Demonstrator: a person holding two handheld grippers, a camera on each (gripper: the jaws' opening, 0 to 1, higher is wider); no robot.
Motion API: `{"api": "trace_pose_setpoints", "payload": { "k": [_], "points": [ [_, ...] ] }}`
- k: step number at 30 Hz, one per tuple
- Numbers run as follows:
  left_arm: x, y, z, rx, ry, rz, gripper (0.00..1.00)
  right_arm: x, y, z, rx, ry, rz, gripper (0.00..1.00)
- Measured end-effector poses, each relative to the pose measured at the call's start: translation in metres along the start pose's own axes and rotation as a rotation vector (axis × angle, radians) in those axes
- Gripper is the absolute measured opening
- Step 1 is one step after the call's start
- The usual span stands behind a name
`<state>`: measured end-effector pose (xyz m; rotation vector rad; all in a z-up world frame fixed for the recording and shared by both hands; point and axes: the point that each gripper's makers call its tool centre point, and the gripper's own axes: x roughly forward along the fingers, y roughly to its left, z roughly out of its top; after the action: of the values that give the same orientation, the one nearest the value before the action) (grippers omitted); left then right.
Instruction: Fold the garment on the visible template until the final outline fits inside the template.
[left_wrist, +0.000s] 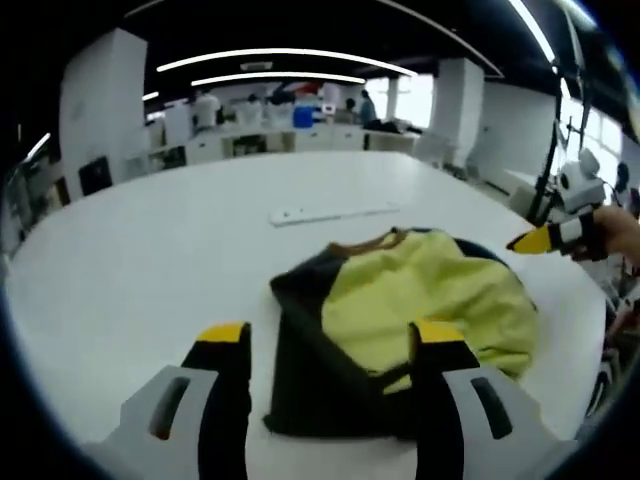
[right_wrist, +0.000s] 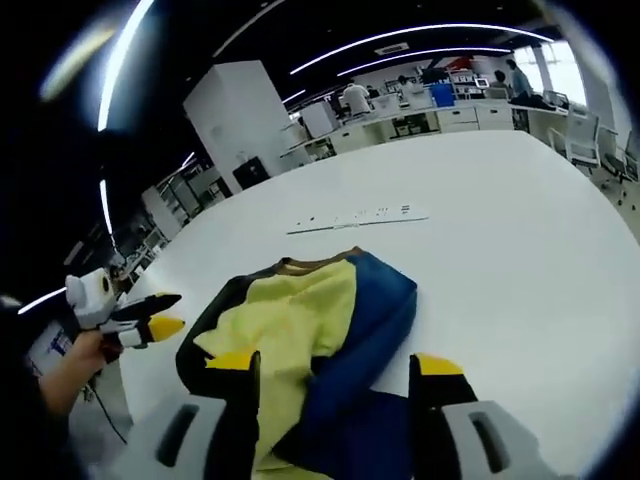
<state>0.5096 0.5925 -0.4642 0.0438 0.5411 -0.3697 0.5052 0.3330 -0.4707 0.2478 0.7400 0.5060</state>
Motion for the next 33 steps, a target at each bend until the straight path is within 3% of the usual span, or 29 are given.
{"api": "trace_pose_setpoints", "payload": {
  "k": [13,19,23,33],
  "points": [
    [-0.013,-0.02,-0.025,0.005,0.034,-0.038,0.55,-0.009,0.011,-0.031,0.009,0.022,0.029,0.53],
    [-0.017,-0.023,-0.044,0.041,0.084,-0.022,0.52,-0.011,0.015,-0.039,0.043,0.008,0.04,0.37],
    [-0.019,-0.027,-0.053,-0.008,0.098,-0.025,0.47,-0.009,0.016,-0.044,0.071,0.0,0.045,0.25],
    [-0.018,-0.034,-0.064,-0.078,0.119,-0.052,0.28,-0.006,0.018,-0.051,0.09,-0.003,0.034,0.1]
  ]
}}
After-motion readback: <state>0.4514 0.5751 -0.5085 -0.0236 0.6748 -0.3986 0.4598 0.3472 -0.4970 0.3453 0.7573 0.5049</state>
